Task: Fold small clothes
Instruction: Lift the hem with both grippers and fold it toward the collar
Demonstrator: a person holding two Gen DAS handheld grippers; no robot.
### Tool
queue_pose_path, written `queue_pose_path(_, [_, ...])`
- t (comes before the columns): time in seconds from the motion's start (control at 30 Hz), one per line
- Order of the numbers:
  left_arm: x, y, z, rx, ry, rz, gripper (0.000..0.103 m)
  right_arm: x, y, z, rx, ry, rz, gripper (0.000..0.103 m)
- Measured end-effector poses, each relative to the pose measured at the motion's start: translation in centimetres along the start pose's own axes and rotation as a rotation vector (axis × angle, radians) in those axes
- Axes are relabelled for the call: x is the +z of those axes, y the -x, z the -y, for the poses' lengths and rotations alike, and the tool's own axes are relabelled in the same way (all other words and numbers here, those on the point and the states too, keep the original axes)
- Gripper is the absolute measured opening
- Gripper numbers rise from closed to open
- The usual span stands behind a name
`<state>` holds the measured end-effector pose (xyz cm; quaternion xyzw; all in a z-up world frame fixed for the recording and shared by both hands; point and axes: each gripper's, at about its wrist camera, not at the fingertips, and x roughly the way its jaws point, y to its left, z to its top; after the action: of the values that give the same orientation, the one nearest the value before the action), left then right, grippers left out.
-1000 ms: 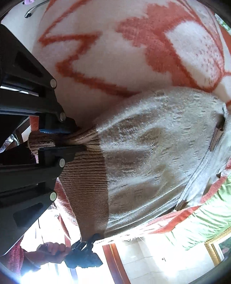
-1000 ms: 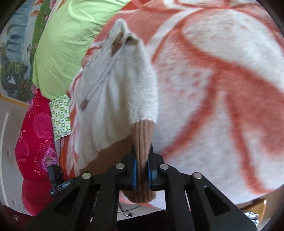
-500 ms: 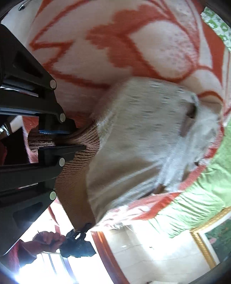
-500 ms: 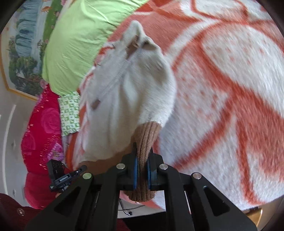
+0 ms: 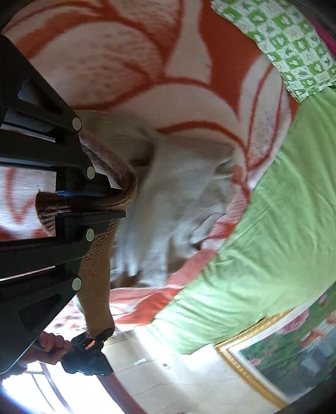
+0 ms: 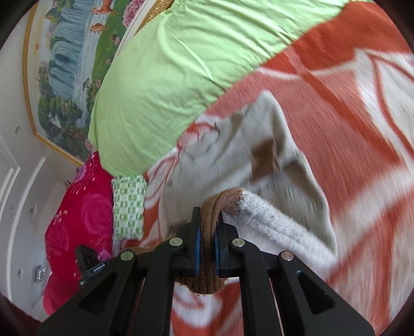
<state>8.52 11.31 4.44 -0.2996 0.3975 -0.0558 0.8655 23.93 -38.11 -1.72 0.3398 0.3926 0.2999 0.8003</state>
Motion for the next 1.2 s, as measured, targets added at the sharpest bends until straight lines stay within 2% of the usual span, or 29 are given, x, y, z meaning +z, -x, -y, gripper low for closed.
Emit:
queue_pose_path(0.27, [8.2,-6.3,0.0,0.06,0.029,0.054,0.005,8.0,-8.4,-0.1,-0.013,0.018,0.006,0.009])
queue_pose_path(0.5, [12.9,-12.7,-2.1,0.114,0.071,0.044,0.005,12.2,-14.3,2.2,-0.062,0.0,-0.01,0.009])
queue_pose_path(0.7, [14.7,-16.7,-3.8,0.146,0.088,0.031,0.005,13.5,-17.7,5.1,-0.128,-0.022,-0.037,0.009])
queue_pose_path(0.9, [15.3,-20.1,-4.7,0.206,0.059,-0.003,0.006,13.8,-19.7,6.4,-0.182,-0.023,-0.04,0.009])
queue_pose_path(1.1, [15.7,-20.1,-4.5,0.198,0.052,-0.043,0.011,13.9,-19.7,7.1,-0.161,-0.086,-0.042,0.015])
queue_pose_path(1.2, [15.8,-18.6,-4.1,0.172,0.042,-0.032,0.018,14.2,-18.8,6.8,-0.146,-0.104,-0.032,0.023])
